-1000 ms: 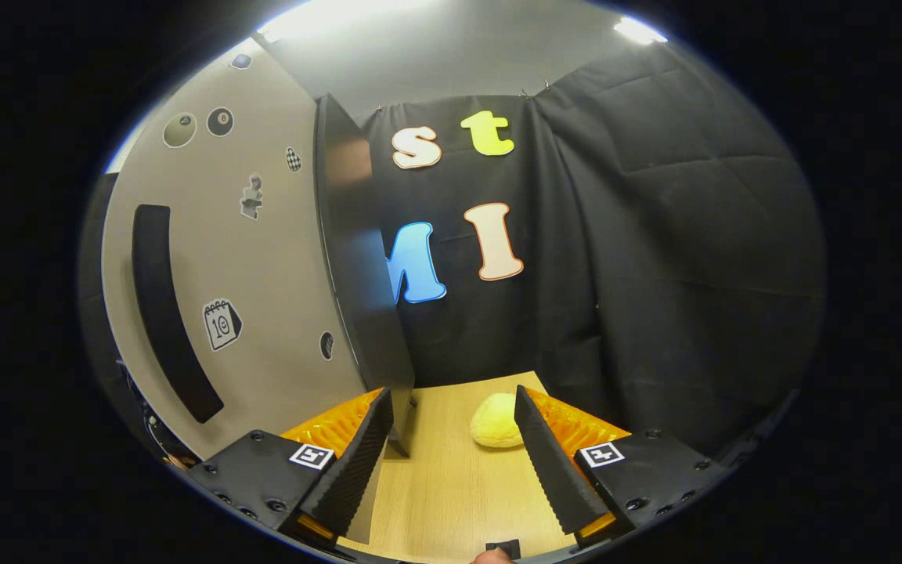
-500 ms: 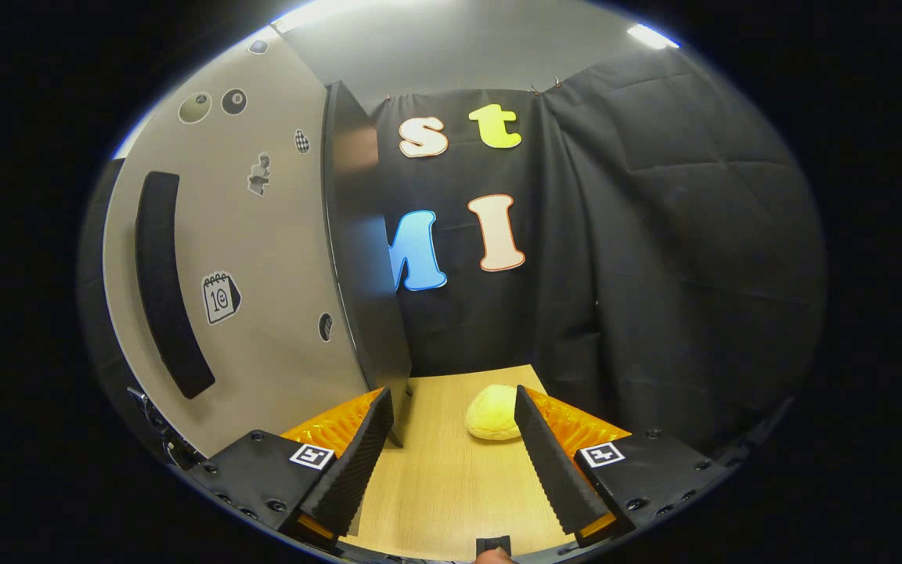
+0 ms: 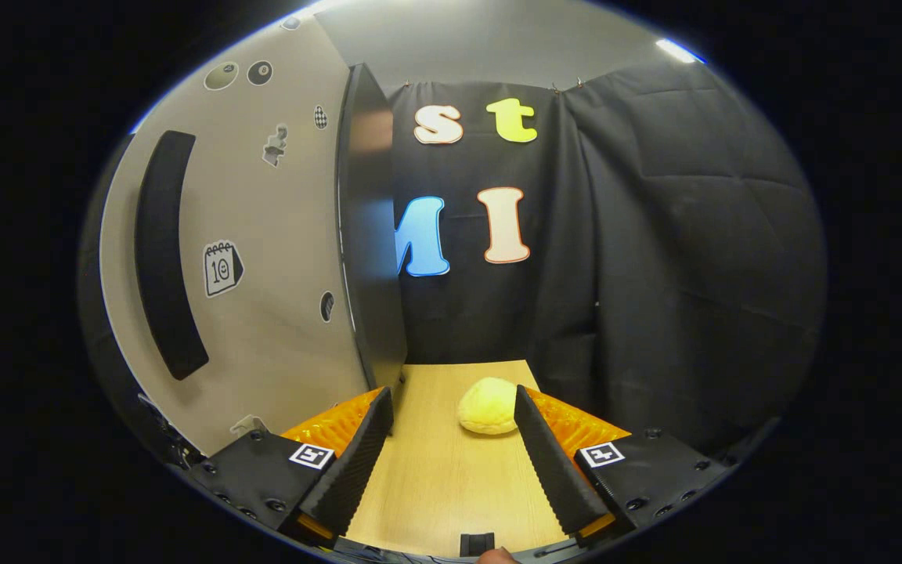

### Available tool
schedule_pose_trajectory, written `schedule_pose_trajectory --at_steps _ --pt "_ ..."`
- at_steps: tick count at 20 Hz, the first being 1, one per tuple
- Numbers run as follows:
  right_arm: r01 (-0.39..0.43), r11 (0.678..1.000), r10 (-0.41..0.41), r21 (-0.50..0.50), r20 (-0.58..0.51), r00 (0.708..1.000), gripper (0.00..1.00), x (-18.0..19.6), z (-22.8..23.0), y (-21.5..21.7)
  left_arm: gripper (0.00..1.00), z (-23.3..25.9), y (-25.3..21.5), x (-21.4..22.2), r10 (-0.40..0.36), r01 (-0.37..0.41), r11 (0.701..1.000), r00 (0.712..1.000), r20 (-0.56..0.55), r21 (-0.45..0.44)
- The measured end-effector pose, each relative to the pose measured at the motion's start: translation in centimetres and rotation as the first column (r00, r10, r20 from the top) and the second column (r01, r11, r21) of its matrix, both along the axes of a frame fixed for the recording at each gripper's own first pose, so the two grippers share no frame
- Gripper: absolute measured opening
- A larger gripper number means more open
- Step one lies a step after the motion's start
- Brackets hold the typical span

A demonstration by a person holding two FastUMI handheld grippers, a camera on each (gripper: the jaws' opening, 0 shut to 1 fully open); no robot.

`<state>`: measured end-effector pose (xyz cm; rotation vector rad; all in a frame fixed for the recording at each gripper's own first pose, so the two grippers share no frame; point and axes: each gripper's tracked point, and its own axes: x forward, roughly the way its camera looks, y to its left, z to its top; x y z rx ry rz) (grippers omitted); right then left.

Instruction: Open the cabinet door with the right hand, grasp the bottle in the cabinet with the left hand and place it on the coaster, then close the cabinet door with the right hand.

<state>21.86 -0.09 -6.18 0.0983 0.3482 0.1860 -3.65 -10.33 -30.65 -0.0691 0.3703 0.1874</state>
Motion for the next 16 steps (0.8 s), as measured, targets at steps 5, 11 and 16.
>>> schedule_pose_trajectory --at_steps 5,11,16 --pt "-0.015 1.0 0.015 0.005 -0.017 1.0 0.98 0.2 -0.6 0.8 0.73 -1.8 0.1 -1.0 0.016 -0.016 1.0 0.999 -0.028 -0.013" --pt "-0.037 0.999 0.037 0.024 -0.034 0.999 0.98 0.5 -1.3 1.9 0.73 -2.0 0.2 -1.7 0.013 -0.013 1.0 0.999 -0.045 -0.005" --pt "-0.038 0.999 0.039 0.022 -0.034 0.999 0.98 0.5 -1.5 2.0 0.83 -2.8 0.0 -2.1 0.032 -0.032 0.999 0.997 -0.068 -0.004"
